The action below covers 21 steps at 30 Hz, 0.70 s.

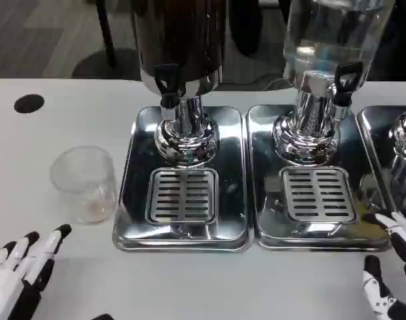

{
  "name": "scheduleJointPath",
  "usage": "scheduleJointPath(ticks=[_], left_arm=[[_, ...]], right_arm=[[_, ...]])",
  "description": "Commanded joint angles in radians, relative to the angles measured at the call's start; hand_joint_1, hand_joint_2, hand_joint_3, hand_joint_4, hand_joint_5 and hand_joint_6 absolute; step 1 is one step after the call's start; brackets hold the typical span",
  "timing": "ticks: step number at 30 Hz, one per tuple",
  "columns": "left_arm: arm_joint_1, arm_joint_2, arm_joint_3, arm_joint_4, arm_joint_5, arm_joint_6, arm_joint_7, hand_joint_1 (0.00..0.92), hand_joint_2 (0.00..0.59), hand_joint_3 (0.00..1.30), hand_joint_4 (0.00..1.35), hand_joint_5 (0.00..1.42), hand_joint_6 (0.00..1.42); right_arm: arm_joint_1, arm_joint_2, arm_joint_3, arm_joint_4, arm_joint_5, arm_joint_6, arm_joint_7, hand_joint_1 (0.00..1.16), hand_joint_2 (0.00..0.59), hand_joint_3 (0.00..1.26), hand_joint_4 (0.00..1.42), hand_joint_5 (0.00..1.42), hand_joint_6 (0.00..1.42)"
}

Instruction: Grasp the cup under the faucet to collect the drink, then remove the cup.

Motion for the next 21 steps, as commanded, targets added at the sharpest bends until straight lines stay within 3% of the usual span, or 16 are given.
scheduleJointPath(ticks=[1, 21], left_arm=[[0.003, 0.012, -0.021, 0.011, -0.012, 0.001, 0.022, 0.000, 0.055, 0.00, 0.00, 0.00, 0.00], [0.026, 0.024, -0.049, -0.007, -0.014, 0.000, 0.044, 0.000, 0.062, 0.00, 0.00, 0.00, 0.00]], right_arm=[[0.019, -0.009, 0.004, -0.016, 0.013, 0.004, -0.023, 0.57, 0.517, 0.25, 0.16, 0.06, 0.00], [0.095, -0.012, -0.004, -0.044, 0.053, -0.015, -0.063, 0.58, 0.516, 0.26, 0.16, 0.06, 0.00]])
